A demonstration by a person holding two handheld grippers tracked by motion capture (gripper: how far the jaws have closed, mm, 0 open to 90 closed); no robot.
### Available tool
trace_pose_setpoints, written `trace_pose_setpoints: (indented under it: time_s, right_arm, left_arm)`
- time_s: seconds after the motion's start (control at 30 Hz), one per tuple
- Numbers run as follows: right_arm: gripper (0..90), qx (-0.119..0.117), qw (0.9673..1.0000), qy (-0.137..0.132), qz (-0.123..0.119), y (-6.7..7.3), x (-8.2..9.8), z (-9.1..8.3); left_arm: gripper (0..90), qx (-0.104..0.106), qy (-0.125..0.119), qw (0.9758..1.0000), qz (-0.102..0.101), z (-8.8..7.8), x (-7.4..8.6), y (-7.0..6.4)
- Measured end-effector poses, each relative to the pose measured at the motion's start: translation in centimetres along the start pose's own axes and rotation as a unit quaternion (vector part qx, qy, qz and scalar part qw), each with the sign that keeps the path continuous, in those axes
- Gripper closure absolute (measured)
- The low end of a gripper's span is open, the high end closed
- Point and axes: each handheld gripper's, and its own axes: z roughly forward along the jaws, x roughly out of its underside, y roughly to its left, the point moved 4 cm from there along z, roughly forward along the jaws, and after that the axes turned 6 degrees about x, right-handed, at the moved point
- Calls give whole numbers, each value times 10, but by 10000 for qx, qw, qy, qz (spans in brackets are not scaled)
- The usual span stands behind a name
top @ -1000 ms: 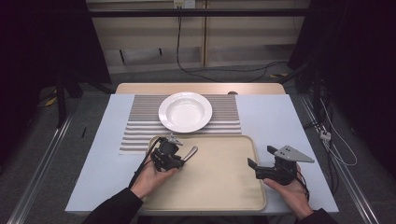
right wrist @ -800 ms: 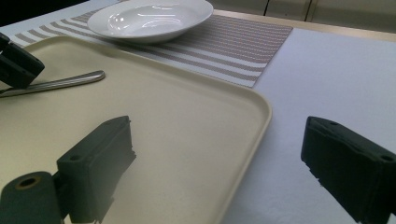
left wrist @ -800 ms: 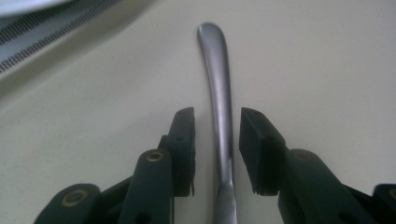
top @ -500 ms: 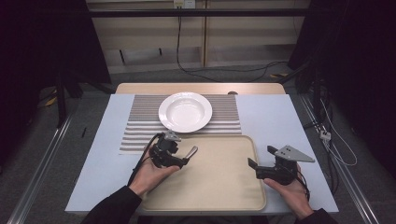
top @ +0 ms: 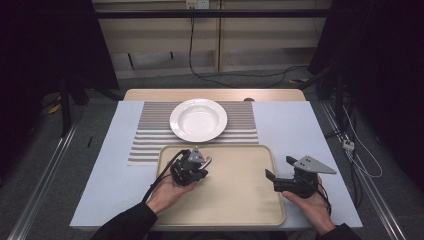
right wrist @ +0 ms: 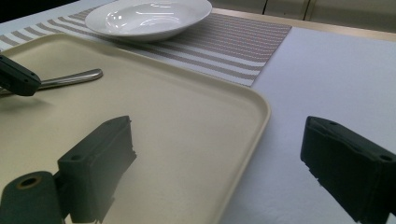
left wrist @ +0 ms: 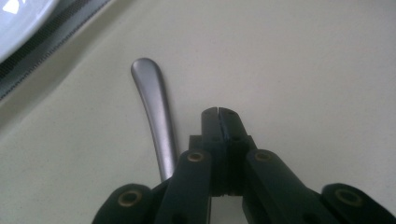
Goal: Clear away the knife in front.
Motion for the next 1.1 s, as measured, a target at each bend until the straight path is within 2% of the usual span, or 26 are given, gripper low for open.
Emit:
trace_pose_setpoints:
  time_s: [0.1,0.23,0.27,0.33,0.47,0.53,0.57,0.73,0.77,0.93,1.03,1.07,1.1]
  right_arm:
    - [92,8,10000,-2,-6,0,0,-1]
    - [92,5,10000,2,10,0,0,0]
    - [93,-2,10000,5,3,0,0,0]
    - [92,-8,10000,4,7,0,0,0]
    - [92,11,10000,1,8,-1,0,-1]
    - [92,4,10000,3,5,0,0,-1]
    - [93,-1,10000,-1,2,0,0,-1]
    - [92,-7,10000,8,6,0,0,0]
    - [93,-10,10000,11,6,0,0,0]
    - [92,-18,10000,11,-4,0,0,0]
    - [92,-10,10000,14,-6,0,0,0]
    - [92,-3,10000,14,-6,0,0,0]
    - [92,-3,10000,16,-9,0,0,1]
  left_arm:
    - [900,-123,163,9998,87,2,2,2]
    - [900,-77,118,9999,93,2,3,5]
    - [900,-128,102,9999,27,2,3,5]
    - [900,-199,166,9997,31,0,4,8]
    - [900,-212,118,9997,-59,0,4,10]
    - [900,-298,175,9994,-35,-1,4,11]
    - [900,-176,154,9997,-53,-1,5,11]
    - [900,-319,267,9991,-43,-5,8,13]
    - [900,-360,219,9990,-114,-5,9,13]
    - [900,-321,248,9990,-204,-10,13,20]
    - [900,-333,215,9990,-224,-9,12,22]
    - [900,-344,151,9989,-292,-8,11,22]
    - [900,-345,236,9988,-235,-8,10,23]
